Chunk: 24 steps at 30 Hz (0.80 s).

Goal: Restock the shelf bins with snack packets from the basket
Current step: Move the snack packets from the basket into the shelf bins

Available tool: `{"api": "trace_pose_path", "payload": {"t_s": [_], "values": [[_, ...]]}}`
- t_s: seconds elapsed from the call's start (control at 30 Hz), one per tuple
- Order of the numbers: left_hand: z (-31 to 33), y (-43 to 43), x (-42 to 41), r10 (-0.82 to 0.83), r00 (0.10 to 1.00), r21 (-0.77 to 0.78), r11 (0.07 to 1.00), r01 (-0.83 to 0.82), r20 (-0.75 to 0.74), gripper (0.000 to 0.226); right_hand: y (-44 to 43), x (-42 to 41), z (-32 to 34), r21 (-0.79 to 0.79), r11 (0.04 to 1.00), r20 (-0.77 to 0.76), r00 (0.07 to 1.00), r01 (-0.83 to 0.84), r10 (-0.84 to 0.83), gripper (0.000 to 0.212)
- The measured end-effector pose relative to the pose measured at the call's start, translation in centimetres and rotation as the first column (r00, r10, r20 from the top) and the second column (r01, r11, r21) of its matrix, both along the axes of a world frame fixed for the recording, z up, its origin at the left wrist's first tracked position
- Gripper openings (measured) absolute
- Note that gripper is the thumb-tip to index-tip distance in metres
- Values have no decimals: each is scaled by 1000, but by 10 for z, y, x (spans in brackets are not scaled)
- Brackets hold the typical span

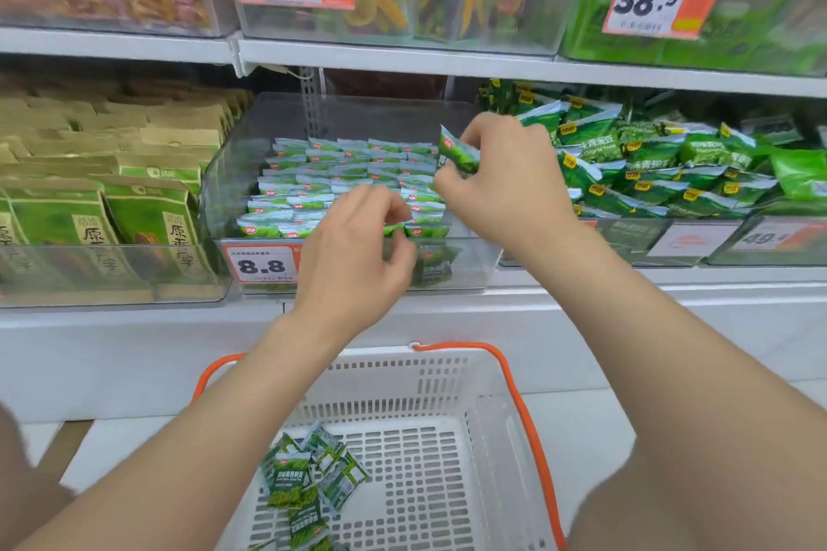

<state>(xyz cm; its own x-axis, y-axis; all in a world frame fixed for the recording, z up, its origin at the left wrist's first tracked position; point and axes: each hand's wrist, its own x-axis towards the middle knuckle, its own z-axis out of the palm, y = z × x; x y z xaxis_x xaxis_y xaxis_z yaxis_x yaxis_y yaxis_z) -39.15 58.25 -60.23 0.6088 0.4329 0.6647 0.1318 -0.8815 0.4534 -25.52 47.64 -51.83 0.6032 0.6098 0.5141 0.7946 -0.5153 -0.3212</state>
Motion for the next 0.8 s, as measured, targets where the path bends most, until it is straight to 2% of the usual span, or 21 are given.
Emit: {"api": "trace_pose_path", "payload": {"t_s": [0.1, 0.17, 0.23, 0.37, 0.47, 0.53, 0.6, 0.7, 0.8], "values": [[10, 12, 20, -95, 962, 177, 974, 143, -256, 19, 28, 30, -9, -134, 991, 84, 996, -13, 24, 18], [16, 16, 33, -136, 883, 129, 968, 215, -450, 28, 45, 38, -12, -227, 973, 125, 992, 26, 3, 19], [23, 22, 44, -176, 820, 64, 966, 250, -545, 40, 57, 42, -11, -301, 950, 167, 985, 84, -34, 23], [36, 44, 68, -285, 727, -10, 934, 357, -624, 43, 81, 60, -14, -436, 881, 302, 952, 184, -49, 33], [46, 52, 82, -352, 633, -50, 895, 444, -689, 22, 97, 77, -20, -492, 833, 358, 931, 254, -72, 30], [45, 54, 91, -353, 637, -16, 882, 471, -685, 11, 106, 85, -29, -484, 821, 432, 899, 302, -75, 23], [43, 55, 97, -359, 627, -21, 877, 479, -692, 15, 112, 93, -35, -471, 813, 491, 868, 343, -81, 31], [39, 60, 101, -383, 609, -83, 884, 461, -694, 33, 123, 102, -39, -615, 711, 427, 902, 342, -65, 37], [36, 60, 101, -400, 653, -146, 901, 408, -643, 28, 135, 114, -34, -639, 673, 403, 908, 372, -120, 43]]}}
